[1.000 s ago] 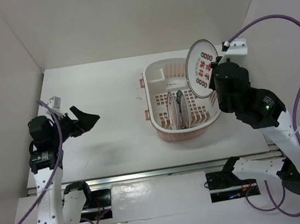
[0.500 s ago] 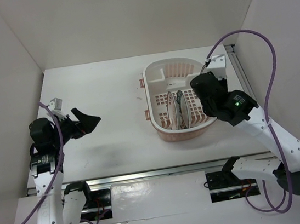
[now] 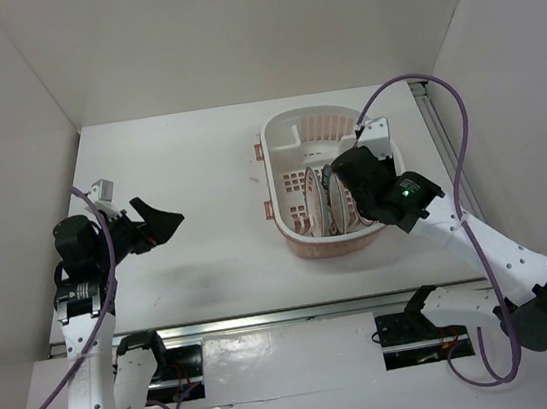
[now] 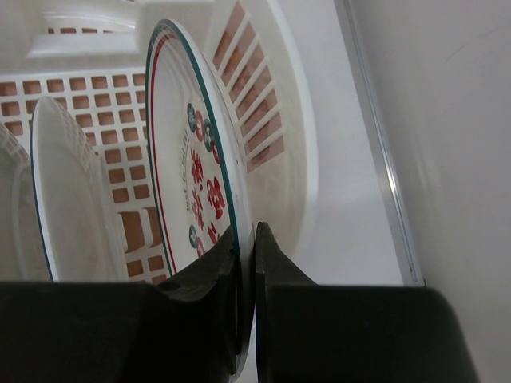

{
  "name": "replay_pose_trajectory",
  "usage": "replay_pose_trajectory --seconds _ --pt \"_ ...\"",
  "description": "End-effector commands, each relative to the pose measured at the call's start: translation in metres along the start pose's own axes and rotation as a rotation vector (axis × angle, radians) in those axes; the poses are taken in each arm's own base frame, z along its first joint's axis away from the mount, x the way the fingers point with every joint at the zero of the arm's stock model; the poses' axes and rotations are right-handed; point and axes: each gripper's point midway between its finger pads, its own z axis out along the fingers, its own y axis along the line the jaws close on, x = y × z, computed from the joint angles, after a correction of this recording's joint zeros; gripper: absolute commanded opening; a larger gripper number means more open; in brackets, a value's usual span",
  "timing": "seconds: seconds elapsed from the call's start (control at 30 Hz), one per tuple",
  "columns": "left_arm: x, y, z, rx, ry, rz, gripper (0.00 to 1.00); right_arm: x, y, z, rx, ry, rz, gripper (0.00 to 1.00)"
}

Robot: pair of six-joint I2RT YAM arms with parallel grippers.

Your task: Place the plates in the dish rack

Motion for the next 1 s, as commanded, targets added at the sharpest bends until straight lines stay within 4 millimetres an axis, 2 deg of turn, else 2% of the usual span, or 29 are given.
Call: replay_pose_trajectory --seconds 0.0,0.23,0.97 --pt "-0.009 -0.007 -0.003 0.018 -0.031 0.056 0.99 -0.01 0.008 0.006 -0.003 -0.047 0.097 0.0" --pt "-0.009 -0.007 -0.003 0.018 -0.031 0.056 0.99 0.006 0.016 0.014 -0.002 -0.019 0.071 0.0" --pt "-0.009 -0.004 -0.001 0.006 -0.028 0.05 0.99 0.019 0.025 0.023 -0.012 0.017 0.047 0.0"
